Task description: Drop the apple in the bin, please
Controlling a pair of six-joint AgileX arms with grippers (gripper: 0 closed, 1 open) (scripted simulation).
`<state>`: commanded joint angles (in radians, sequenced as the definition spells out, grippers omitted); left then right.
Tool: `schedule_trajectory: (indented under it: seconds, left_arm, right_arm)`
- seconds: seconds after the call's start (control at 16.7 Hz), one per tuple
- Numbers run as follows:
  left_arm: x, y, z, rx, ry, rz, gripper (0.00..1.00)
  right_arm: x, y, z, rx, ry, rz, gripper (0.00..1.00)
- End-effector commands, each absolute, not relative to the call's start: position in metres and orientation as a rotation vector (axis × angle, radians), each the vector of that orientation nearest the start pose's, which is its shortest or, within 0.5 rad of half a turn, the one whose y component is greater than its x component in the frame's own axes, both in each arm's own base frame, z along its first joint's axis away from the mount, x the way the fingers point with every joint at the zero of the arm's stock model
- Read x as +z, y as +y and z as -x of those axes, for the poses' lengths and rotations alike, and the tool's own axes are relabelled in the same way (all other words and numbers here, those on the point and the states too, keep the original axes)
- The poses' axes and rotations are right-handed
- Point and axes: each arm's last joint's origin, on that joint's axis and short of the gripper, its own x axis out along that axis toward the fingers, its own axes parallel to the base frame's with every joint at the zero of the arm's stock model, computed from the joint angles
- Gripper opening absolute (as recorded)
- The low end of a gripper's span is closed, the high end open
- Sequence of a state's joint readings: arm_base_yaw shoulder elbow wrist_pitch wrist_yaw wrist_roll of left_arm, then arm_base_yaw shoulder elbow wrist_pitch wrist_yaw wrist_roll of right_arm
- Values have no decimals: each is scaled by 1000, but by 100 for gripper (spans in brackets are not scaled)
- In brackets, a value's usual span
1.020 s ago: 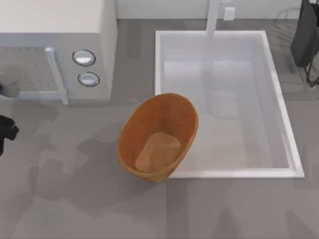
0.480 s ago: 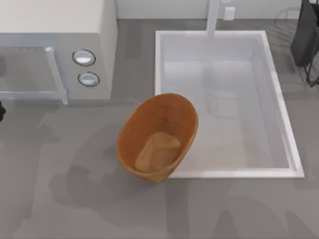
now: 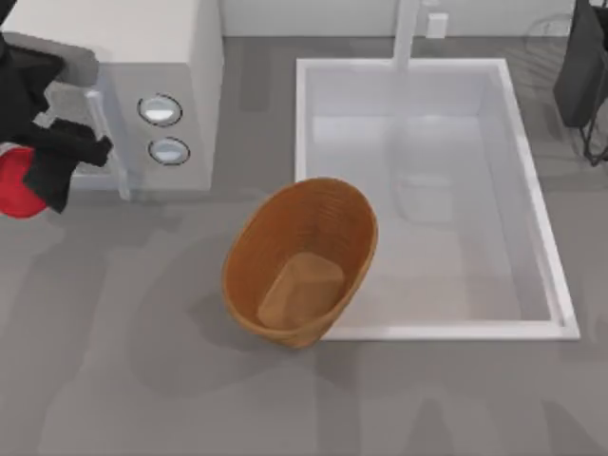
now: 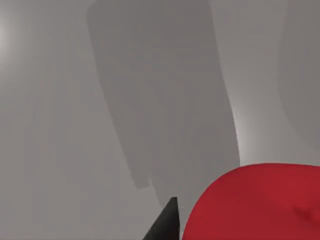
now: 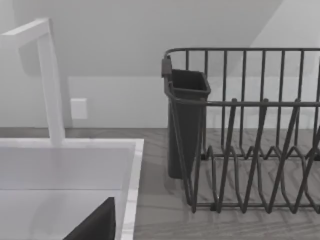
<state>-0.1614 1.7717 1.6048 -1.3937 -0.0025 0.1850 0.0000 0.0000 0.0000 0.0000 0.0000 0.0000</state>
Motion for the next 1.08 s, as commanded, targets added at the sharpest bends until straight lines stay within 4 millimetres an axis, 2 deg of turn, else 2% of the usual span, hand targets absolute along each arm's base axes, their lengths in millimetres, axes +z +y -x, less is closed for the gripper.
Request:
schedule_trajectory:
  seconds: [0.18, 0.3, 0.48, 0.6, 0.78, 1.08]
  left_arm:
    - [279, -108, -345, -182, 1572, -195, 0]
    - [276, -152, -349, -115, 1589, -141, 0]
    - [272, -213, -344, -37, 1590, -79, 0]
    - [272, -245, -336, -13, 1573, -52, 0]
    - [274, -272, -326, -8, 1547, -29, 0]
    - [275, -272, -326, -9, 1544, -25, 0]
  right_arm:
    - [160, -1, -106, 0, 0, 0, 100]
    - [160, -1, -106, 0, 0, 0, 100]
    - [160, -1, -106, 0, 0, 0, 100]
    - [160, -1, -106, 0, 0, 0, 100]
    - [160, -1, -106, 0, 0, 0, 100]
    - [160, -1, -106, 0, 0, 0, 100]
